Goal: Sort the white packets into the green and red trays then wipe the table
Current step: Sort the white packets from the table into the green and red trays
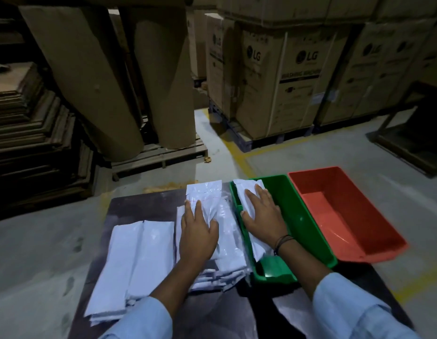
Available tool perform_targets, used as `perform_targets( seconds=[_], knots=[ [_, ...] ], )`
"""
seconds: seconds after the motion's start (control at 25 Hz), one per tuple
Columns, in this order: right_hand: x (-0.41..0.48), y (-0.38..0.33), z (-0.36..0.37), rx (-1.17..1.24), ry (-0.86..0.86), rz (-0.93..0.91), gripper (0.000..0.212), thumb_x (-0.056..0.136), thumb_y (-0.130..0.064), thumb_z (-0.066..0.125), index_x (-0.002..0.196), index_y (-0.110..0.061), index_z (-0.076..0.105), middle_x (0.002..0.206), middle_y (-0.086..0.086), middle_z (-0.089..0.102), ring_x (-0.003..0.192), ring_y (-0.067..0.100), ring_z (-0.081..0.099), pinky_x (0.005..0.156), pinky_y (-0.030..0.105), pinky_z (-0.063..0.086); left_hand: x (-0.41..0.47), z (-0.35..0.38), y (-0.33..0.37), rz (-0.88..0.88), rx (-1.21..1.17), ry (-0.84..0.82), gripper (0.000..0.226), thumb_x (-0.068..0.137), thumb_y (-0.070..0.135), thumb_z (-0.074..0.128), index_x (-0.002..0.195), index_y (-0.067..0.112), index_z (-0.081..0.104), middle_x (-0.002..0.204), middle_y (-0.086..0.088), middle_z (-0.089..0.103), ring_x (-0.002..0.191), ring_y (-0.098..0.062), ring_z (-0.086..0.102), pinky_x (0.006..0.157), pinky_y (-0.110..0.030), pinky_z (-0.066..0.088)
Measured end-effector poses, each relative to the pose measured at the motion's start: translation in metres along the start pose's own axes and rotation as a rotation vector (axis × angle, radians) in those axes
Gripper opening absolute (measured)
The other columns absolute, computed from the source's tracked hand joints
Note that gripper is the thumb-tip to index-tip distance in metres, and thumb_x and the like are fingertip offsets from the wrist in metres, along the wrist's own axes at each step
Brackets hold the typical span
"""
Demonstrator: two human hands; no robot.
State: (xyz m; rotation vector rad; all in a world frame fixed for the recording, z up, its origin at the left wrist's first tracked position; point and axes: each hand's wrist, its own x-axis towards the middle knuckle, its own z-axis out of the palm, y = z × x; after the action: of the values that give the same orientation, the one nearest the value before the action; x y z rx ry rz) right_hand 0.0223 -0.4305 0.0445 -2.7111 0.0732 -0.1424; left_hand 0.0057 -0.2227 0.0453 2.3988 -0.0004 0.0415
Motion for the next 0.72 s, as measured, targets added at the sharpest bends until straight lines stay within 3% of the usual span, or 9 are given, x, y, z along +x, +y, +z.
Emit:
perform_targets(
  seconds=[0.2, 0.36, 0.72],
  knots=[
    [0.001, 0.077, -0.012, -0.107, -0.112, 0.014, 0.069, 0.094, -0.044, 0.049, 0.155, -0.030, 0.023, 0.167, 0.002, 0.006, 0.153, 0.029, 0.006, 0.113, 0.058, 0.029, -0.006, 0.048, 0.054, -0.013, 0.007, 0.020, 0.068, 0.101, 0.045, 0.045, 0.161, 0.025, 0.019, 0.170, 0.006, -0.005, 0.154, -0.026, 0.017, 0.118, -0.044, 0.032],
    [0.001, 0.100, -0.001, -0.246, -0.196, -0.033, 0.069, 0.091, -0.041, 0.048, 0.154, -0.027, 0.023, 0.166, 0.007, 0.008, 0.151, 0.036, 0.006, 0.108, 0.056, 0.032, -0.013, 0.073, 0.075, -0.061, 0.016, 0.053, 0.076, 0.092, 0.049, 0.037, 0.160, 0.019, 0.023, 0.171, -0.001, -0.001, 0.155, -0.026, 0.014, 0.121, -0.039, 0.024],
    [0.009, 0.121, 0.037, -0.407, -0.276, -0.005, 0.067, 0.080, -0.030, 0.061, 0.143, -0.015, 0.048, 0.156, 0.020, 0.035, 0.143, 0.052, 0.025, 0.099, 0.059, 0.036, -0.024, 0.084, 0.077, -0.152, 0.083, 0.086, 0.069, 0.100, 0.034, 0.051, 0.160, 0.019, 0.023, 0.170, -0.002, 0.000, 0.154, -0.030, 0.015, 0.121, -0.042, 0.025]
  ],
)
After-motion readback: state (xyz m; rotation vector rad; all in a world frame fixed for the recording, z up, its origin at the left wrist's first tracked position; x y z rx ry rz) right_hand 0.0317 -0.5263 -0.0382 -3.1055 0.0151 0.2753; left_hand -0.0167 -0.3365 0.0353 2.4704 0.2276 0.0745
